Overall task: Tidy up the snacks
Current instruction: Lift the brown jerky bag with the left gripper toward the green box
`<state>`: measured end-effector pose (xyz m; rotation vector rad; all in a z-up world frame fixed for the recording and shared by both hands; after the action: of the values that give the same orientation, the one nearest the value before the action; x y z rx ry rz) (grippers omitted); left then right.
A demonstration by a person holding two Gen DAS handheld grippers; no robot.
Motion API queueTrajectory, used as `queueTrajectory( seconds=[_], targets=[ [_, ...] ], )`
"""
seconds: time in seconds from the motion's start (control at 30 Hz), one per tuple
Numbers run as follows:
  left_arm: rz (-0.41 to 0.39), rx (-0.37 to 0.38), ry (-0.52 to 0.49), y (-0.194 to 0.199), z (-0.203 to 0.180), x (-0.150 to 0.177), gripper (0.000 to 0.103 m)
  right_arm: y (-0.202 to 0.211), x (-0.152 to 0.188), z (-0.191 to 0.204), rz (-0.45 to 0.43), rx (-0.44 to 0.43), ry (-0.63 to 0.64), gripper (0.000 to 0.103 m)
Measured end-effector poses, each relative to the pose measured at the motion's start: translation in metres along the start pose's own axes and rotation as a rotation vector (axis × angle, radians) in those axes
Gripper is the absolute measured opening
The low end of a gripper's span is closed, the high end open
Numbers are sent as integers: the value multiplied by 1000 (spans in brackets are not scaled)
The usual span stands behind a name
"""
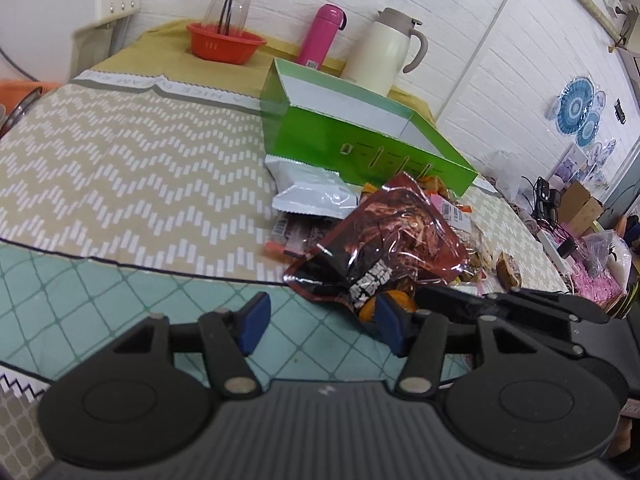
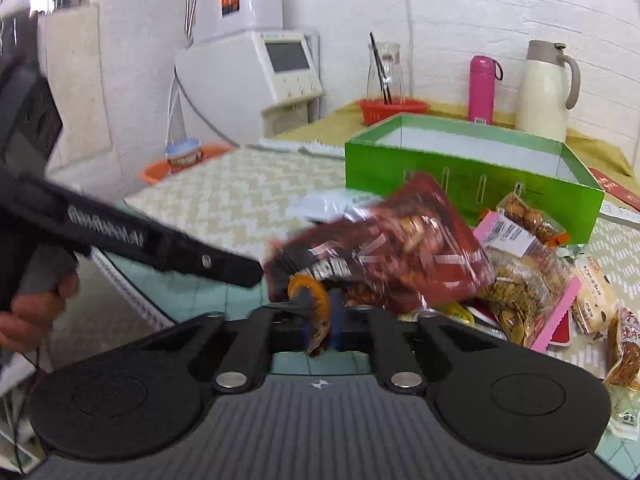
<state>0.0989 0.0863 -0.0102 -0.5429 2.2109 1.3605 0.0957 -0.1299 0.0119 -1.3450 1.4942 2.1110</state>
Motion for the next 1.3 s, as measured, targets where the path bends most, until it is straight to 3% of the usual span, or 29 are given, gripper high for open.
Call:
queueTrajectory(
  seconds=[0.17, 0.27, 0.3, 0.33, 0.43, 0.53, 0.57, 0.6, 0.67, 0.77, 0.8, 0.87, 1.0, 1.07, 1.17, 1.2, 1.27, 1.3],
  targets=[
    [3, -6, -13, -1, -1, -5, 57, 26, -2, -12, -54, 56, -18, 0],
    [11, -3, -41, -6, -3, -11, 59, 34, 3, -19, -29, 73, -28, 0],
    [10, -7, -58, -8, -4, -14, 60, 35, 5, -21, -25, 78, -38, 5],
    [9, -14, -80, -11, -6, -19, 60, 35, 8, -22, -17, 73, -47, 19],
    [41, -26, -115, -26, -7, -33, 60, 24, 13, -24, 30, 50, -86, 40],
    [91, 2, -142, -40, -6, -40, 59, 14, 19, -28, 56, -69, -173, 39],
    [102, 16, -151, -41, -7, -42, 53, 10, 20, -29, 65, -102, -191, 39],
    [108, 29, -159, -40, -8, -43, 31, 7, 19, -28, 79, -107, -197, 38],
    [125, 21, -180, -41, -10, -46, 23, -2, 18, -28, 121, -54, -205, 38],
    [125, -9, -213, -45, -9, -45, 24, -8, 20, -38, 132, -60, -292, 40],
    [122, -11, -214, -47, -9, -44, 32, -9, 19, -42, 126, -68, -321, 42],
    [107, -21, -204, -51, -8, -43, 38, -10, 18, -46, 115, -56, -359, 47],
    [120, 26, -177, -55, -4, -47, 35, -15, 16, -53, 74, -52, -393, 68],
    [126, 34, -198, -55, -11, -43, 27, -20, 15, -57, 55, -80, -438, 72],
    [91, -18, -221, -49, -20, -37, 23, -19, 10, -54, 56, -96, -415, 57],
    [88, -12, -215, -46, -21, -36, 20, -13, 8, -49, 40, -62, -374, 36],
    [90, 30, -187, -38, -23, -34, 14, 2, 4, -41, -3, -20, -298, 34],
    [79, 44, -186, -34, -25, -33, 10, 11, 3, -39, -44, -4, -260, 26]
  ],
)
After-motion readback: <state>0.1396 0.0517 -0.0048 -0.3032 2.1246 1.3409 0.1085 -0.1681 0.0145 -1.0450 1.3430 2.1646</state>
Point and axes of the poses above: each gripper's, at about its wrist camera, not at the fingertips, and y roughly against the way its jaws point, z to its left, x to its underside, the point moved 1 cm from there along -y, roughly the way its jaws point, and after that the axes turned 11 degrees about z, right-handed, at the moved point
